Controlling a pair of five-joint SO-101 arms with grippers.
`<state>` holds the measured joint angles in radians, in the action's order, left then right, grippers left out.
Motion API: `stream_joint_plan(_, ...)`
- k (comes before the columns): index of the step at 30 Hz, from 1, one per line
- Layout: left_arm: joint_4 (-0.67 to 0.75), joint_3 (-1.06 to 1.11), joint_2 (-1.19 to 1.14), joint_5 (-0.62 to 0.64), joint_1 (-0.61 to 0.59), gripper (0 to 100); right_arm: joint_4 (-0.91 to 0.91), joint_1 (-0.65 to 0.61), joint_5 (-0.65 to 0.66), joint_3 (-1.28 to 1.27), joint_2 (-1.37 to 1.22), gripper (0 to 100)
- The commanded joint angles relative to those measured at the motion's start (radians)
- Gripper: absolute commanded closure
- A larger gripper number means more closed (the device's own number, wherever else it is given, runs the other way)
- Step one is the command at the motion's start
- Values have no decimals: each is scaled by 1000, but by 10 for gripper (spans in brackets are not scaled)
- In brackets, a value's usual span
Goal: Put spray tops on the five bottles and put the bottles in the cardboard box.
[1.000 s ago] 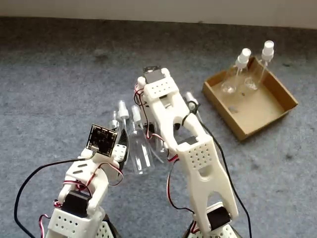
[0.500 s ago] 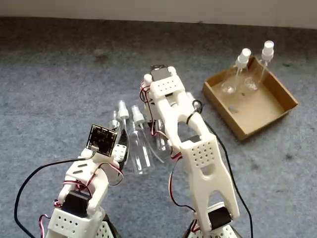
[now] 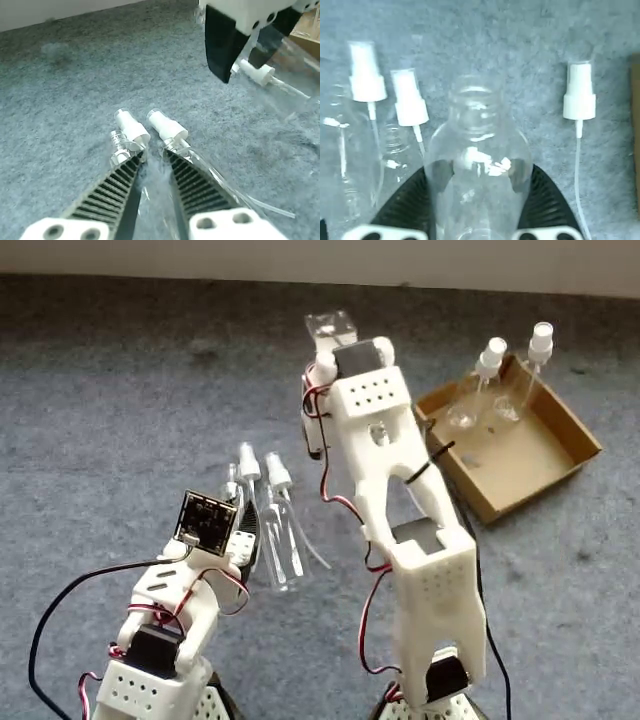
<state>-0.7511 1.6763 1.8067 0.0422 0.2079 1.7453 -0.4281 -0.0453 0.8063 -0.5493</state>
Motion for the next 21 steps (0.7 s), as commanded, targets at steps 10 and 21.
stream_joint_plan(10, -5, 19, 2, -8, 13, 989, 19, 31, 23, -183, 570, 961)
stream_joint_plan(21, -5, 19, 2, -8, 12, 989, -41, 38, 26, -615, 1009, 961)
